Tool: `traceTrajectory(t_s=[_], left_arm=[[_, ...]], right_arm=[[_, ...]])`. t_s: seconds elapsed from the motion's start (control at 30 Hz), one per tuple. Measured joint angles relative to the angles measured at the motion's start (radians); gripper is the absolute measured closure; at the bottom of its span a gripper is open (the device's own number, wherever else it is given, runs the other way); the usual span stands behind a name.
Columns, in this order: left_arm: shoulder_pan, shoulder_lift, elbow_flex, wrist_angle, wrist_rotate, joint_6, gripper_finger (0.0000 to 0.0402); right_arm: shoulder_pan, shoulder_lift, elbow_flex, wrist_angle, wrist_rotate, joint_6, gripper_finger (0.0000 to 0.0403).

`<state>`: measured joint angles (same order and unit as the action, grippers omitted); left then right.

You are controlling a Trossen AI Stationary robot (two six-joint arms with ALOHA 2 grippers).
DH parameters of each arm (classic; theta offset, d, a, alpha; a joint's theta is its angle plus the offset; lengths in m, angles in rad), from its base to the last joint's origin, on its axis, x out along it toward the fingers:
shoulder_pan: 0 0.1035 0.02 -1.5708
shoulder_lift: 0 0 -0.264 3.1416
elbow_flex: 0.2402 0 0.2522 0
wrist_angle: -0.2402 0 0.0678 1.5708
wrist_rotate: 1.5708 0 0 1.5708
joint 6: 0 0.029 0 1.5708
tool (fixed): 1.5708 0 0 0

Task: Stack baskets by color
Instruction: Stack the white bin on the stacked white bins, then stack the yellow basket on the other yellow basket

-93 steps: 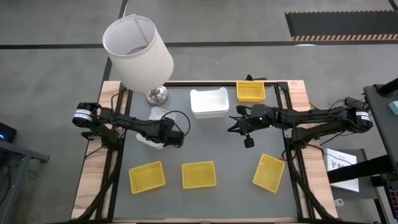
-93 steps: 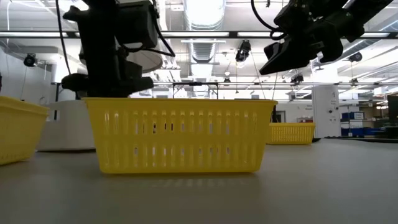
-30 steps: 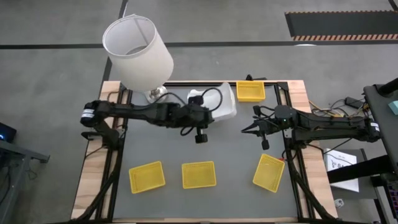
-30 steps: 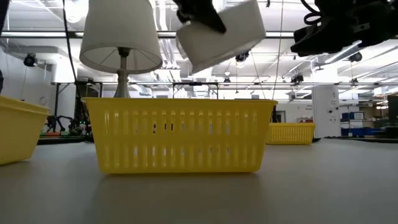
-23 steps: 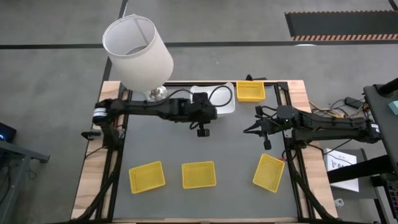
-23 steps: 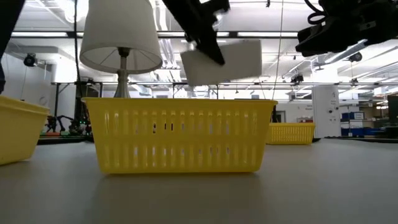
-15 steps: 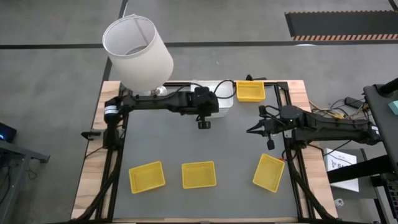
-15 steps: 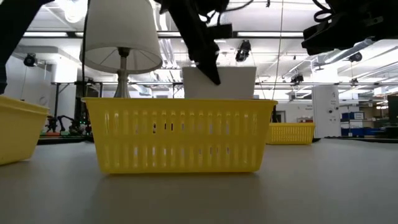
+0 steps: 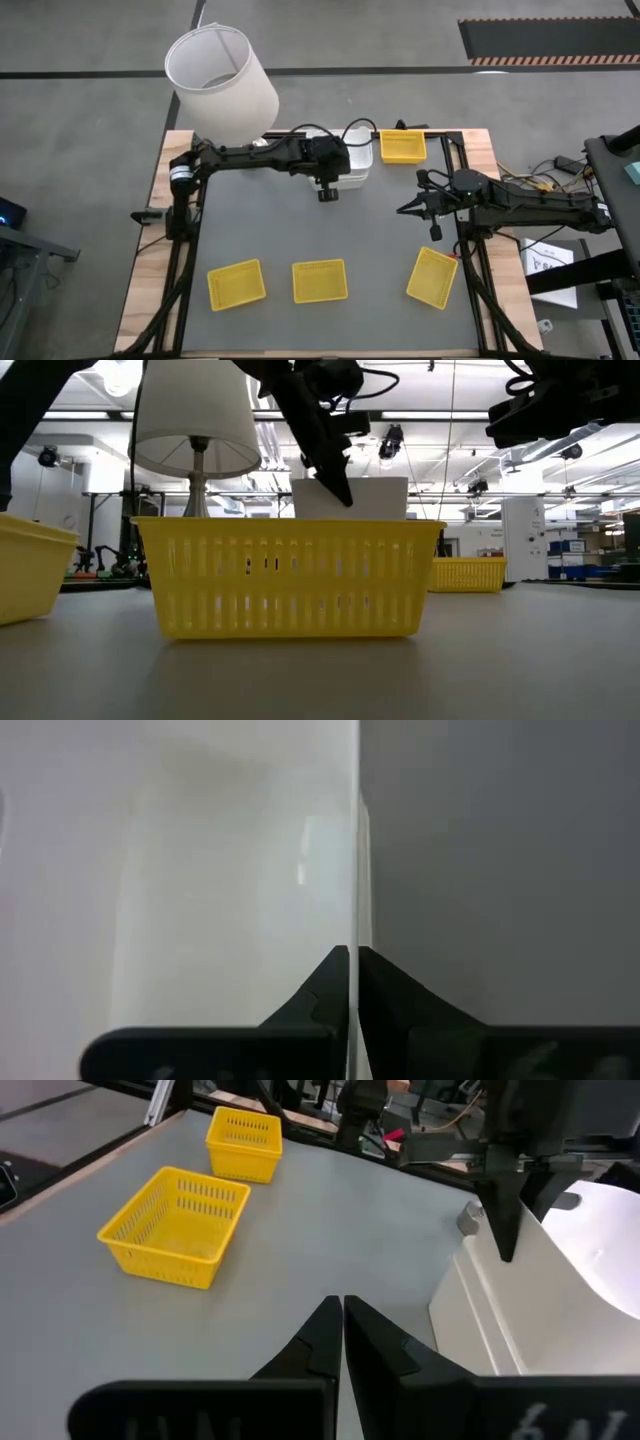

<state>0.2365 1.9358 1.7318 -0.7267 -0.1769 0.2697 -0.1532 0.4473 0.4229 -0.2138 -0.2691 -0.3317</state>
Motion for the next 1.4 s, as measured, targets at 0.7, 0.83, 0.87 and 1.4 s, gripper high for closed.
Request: traceTrajectory(t_s=[0.7,0.83,0.87,1.4], left_arm=[[0.018,0.000,-0.051,0.062,0.018,-0.002,0.0401],[0.026,0.000,-0.052,0.060,0.040,-0.002,0.0398],[0.029,0.000,-0.052,0.060,0.048,-0.001,0.0393],[-0.012,-0.100,-0.055,0.008,0.065,-0.013,0.0272]], right_arm=[[0.000,0.000,0.000,0.002,0.000,0.003,0.0394],[0.000,0.000,0.000,0.002,0.000,0.010,0.0394],[0.000,0.000,0.000,0.002,0.000,0.011,0.0394],[0.000,0.001,-0.001,0.010,0.000,0.017,0.0394]])
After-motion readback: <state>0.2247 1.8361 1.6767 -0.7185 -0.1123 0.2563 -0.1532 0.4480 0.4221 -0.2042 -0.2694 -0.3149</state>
